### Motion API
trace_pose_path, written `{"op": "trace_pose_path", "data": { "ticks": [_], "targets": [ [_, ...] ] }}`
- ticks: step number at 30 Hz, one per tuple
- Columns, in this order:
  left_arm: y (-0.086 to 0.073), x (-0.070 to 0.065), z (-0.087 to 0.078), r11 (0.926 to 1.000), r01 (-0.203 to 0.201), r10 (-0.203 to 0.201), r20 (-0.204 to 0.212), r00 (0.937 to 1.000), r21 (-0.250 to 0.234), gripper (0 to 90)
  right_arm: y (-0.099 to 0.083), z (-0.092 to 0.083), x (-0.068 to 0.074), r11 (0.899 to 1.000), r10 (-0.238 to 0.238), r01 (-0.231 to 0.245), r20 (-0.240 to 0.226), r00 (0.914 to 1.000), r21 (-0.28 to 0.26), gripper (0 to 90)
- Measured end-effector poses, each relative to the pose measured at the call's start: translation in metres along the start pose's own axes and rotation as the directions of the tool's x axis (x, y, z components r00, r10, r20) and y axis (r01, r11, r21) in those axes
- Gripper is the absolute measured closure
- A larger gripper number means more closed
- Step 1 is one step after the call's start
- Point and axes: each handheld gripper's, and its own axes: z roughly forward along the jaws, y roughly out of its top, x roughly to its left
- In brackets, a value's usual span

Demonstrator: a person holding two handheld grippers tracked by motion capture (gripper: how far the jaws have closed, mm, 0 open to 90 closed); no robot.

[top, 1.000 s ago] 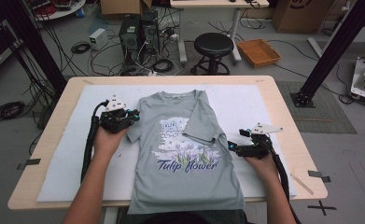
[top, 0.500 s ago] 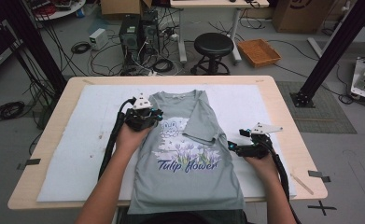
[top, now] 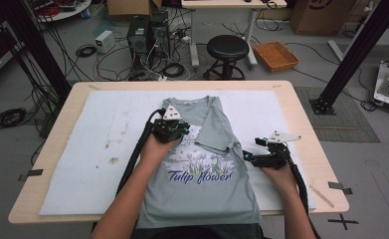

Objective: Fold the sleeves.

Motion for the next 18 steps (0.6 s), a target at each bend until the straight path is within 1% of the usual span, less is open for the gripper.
{"op": "trace_pose_path", "data": {
  "ticks": [2, 3, 4, 5, 6, 7, 8, 9, 10, 11, 13, 14, 15, 16, 18],
  "targets": [
    [0.000, -0.003, 0.004, 1.0000, -0.001, 0.001, 0.016, 0.9999, 0.005, 82.8, 0.000, 0.000, 0.000, 1.000, 0.000, 0.000, 0.000, 1.0000, 0.000, 21.8],
    [0.000, -0.003, 0.004, 1.0000, -0.001, 0.001, 0.016, 0.9999, 0.005, 82.8, 0.000, 0.000, 0.000, 1.000, 0.000, 0.000, 0.000, 1.0000, 0.000, 21.8],
    [0.000, -0.004, 0.008, 0.9998, -0.007, 0.007, 0.030, 0.9995, 0.017, 82.7, 0.000, 0.000, 0.000, 1.000, -0.001, 0.001, 0.000, 1.0000, 0.000, 21.8],
    [-0.001, -0.005, 0.009, 0.9999, -0.003, 0.002, 0.035, 0.9994, 0.016, 82.4, 0.000, 0.000, 0.000, 1.000, 0.000, 0.000, 0.000, 1.0000, 0.000, 21.8],
    [-0.001, -0.004, 0.009, 0.9999, 0.006, -0.006, 0.039, 0.9992, 0.014, 80.0, 0.000, 0.000, 0.000, 1.000, 0.000, 0.000, 0.000, 1.0000, 0.000, 21.8],
    [-0.002, -0.003, 0.009, 0.9998, 0.018, -0.018, 0.042, 0.9990, 0.007, 75.6, 0.000, 0.000, 0.000, 1.000, 0.000, 0.000, -0.001, 1.0000, 0.000, 21.8],
    [-0.002, -0.003, 0.008, 0.9998, 0.020, -0.020, 0.050, 0.9985, 0.002, 71.9, 0.000, 0.000, 0.000, 1.000, -0.001, 0.001, 0.000, 1.0000, 0.000, 21.8],
    [-0.002, -0.002, 0.007, 0.9997, 0.023, -0.023, 0.054, 0.9983, -0.009, 67.7, 0.000, 0.000, 0.000, 1.000, -0.002, 0.002, 0.000, 1.0000, -0.001, 21.8],
    [-0.002, -0.002, 0.007, 0.9997, 0.023, -0.023, 0.054, 0.9983, -0.009, 63.5, 0.000, 0.000, 0.000, 1.000, -0.002, 0.002, 0.000, 1.0000, -0.001, 21.8],
    [-0.002, -0.001, 0.004, 0.9992, 0.034, -0.033, 0.065, 0.9974, -0.022, 63.5, 0.000, 0.000, 0.000, 1.000, -0.001, 0.001, 0.000, 1.0000, 0.000, 21.8],
    [-0.004, 0.000, 0.000, 0.9983, 0.043, -0.040, 0.077, 0.9962, -0.040, 56.9, 0.000, 0.000, 0.000, 1.000, 0.002, -0.002, -0.002, 1.0000, 0.001, 21.8],
    [-0.004, 0.000, 0.000, 0.9983, 0.043, -0.040, 0.077, 0.9962, -0.040, 52.9, 0.000, 0.000, 0.000, 1.000, 0.002, -0.002, -0.002, 1.0000, 0.001, 21.8],
    [-0.006, 0.002, -0.004, 0.9971, 0.051, -0.046, 0.075, 0.9961, -0.057, 52.9, 0.000, 0.000, 0.000, 1.000, 0.003, -0.003, -0.002, 1.0000, 0.003, 21.8],
    [-0.007, 0.003, -0.007, 0.9962, 0.054, -0.049, 0.078, 0.9958, -0.068, 47.8, 0.000, 0.001, -0.001, 1.000, 0.009, -0.009, -0.003, 1.0000, 0.009, 21.8],
    [-0.010, 0.008, -0.012, 0.9941, 0.069, -0.062, 0.080, 0.9949, -0.084, 44.2, 0.000, 0.001, -0.001, 1.000, 0.007, -0.007, -0.002, 1.0000, 0.012, 21.8]
  ]
}}
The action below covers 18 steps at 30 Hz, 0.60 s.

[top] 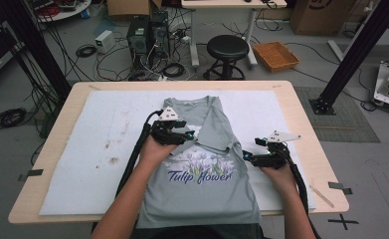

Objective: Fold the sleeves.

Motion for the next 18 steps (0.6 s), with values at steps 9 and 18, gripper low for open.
{"op": "trace_pose_path", "data": {
  "ticks": [9, 18],
  "targets": [
    [-0.014, 0.017, -0.033, 0.9988, 0.037, -0.038, -0.029, 0.9989, -0.032, 32.5, 0.000, 0.000, -0.001, 1.000, 0.004, -0.004, -0.008, 1.0000, -0.009, 21.8],
    [-0.037, 0.038, -0.070, 0.9925, 0.084, -0.089, -0.062, 0.9941, -0.090, 25.3, 0.008, -0.003, -0.001, 0.999, 0.022, -0.022, -0.015, 0.9996, -0.037, 21.7]
  ]
}}
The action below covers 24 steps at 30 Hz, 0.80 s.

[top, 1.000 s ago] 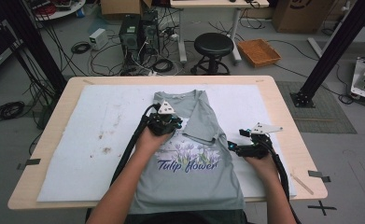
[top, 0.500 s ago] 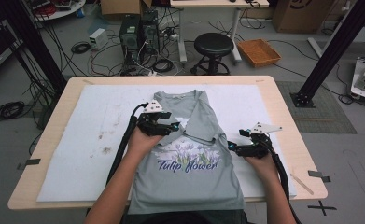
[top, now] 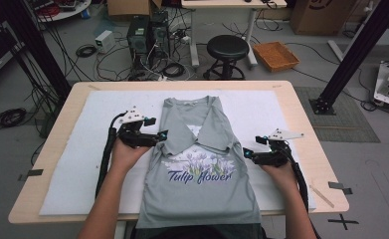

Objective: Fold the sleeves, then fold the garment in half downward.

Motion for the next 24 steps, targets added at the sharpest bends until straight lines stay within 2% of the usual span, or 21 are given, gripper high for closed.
{"op": "trace_pose_path", "data": {
  "ticks": [3, 8, 13, 16, 21, 24],
  "targets": [
    [-0.005, 0.006, -0.008, 0.9999, 0.013, -0.013, -0.016, 0.9998, -0.005, 24.3, 0.007, 0.000, 0.003, 1.000, -0.009, 0.008, -0.005, 1.0000, -0.012, 21.7],
    [-0.013, 0.012, -0.012, 0.9992, 0.038, -0.038, -0.003, 0.9993, -0.007, 23.9, 0.014, 0.002, 0.003, 1.000, -0.009, 0.009, -0.016, 0.9998, 0.008, 21.6],
    [-0.016, 0.011, -0.007, 0.9990, 0.042, -0.042, -0.004, 0.9991, 0.013, 23.9, 0.021, 0.001, 0.004, 1.000, -0.023, 0.022, -0.022, 0.9995, -0.010, 21.6],
    [-0.017, 0.012, -0.003, 0.9987, 0.044, -0.044, -0.009, 0.9990, 0.025, 23.9, 0.023, 0.002, 0.001, 1.000, -0.009, 0.009, -0.030, 0.9995, -0.010, 21.6],
    [-0.019, 0.016, 0.004, 0.9964, 0.072, -0.071, -0.022, 0.9972, 0.044, 23.8, 0.027, 0.003, -0.005, 1.000, 0.012, -0.013, -0.025, 0.9996, -0.020, 21.7],
    [-0.018, 0.018, 0.011, 0.9960, 0.068, -0.067, -0.031, 0.9973, 0.057, 23.9, 0.033, 0.005, -0.008, 1.000, 0.017, -0.017, -0.020, 0.9996, -0.015, 21.6]
  ]
}}
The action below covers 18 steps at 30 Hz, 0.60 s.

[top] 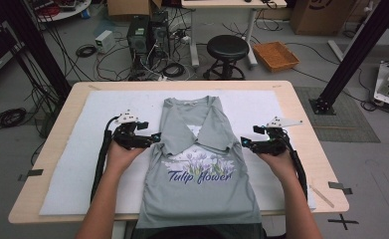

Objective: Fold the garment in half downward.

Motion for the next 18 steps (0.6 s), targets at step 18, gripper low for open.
{"op": "trace_pose_path", "data": {
  "ticks": [18],
  "targets": [
    [0.018, 0.010, 0.044, 0.9968, -0.011, 0.014, -0.045, 0.9989, 0.079, 23.9, 0.028, 0.026, -0.020, 0.995, 0.065, -0.070, 0.068, 0.9956, 0.073, 21.8]
  ]
}}
